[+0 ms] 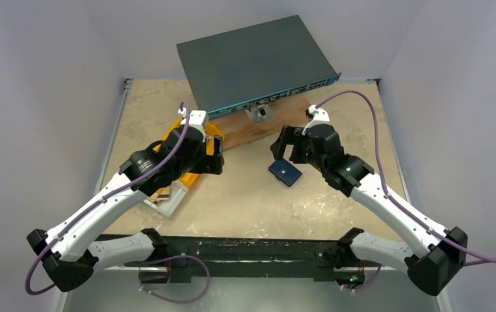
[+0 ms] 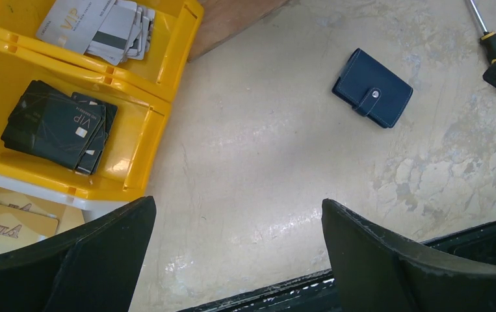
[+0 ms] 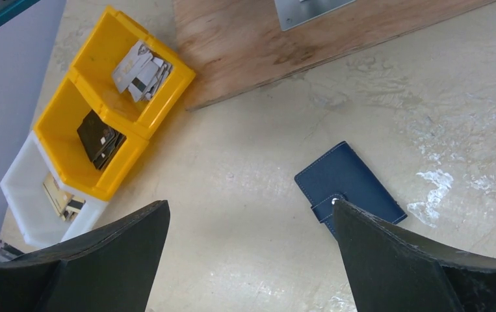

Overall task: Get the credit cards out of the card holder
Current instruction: Open the card holder at the center of the board.

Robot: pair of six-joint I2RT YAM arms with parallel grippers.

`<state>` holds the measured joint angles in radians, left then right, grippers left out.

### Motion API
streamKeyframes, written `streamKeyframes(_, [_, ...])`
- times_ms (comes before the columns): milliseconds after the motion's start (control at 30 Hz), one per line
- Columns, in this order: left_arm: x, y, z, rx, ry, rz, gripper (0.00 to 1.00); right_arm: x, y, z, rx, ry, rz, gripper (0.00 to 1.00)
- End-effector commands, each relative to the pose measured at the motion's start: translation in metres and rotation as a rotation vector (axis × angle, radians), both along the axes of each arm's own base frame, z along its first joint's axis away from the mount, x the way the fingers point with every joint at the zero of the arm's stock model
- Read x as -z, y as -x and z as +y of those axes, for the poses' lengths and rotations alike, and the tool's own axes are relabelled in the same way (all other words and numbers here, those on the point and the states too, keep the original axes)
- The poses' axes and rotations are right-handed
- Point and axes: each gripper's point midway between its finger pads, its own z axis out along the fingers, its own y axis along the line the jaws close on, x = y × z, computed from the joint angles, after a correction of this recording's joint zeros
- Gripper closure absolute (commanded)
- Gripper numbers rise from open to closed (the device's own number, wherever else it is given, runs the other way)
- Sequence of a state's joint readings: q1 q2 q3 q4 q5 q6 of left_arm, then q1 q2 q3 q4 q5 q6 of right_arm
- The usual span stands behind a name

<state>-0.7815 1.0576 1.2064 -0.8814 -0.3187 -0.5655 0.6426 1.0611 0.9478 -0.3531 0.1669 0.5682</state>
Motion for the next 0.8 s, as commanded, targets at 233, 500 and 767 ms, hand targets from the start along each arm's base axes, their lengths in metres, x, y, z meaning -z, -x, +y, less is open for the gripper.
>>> streamKeyframes(233, [-0.008,-0.001,0.000,-0.024,0.031,-0.016,0.00,0.013,-0.006,-0.016,0.083,0.070,0.023,0.01])
streamKeyframes(500, [0.011,0.003,0.008,-0.043,-0.014,0.027,0.00,0.049,-0.010,-0.012,0.084,0.126,0.102,0.01])
streamKeyframes(767, [0.032,0.010,0.015,-0.077,-0.044,0.098,0.00,0.095,-0.017,0.011,0.040,0.183,0.213,0.07])
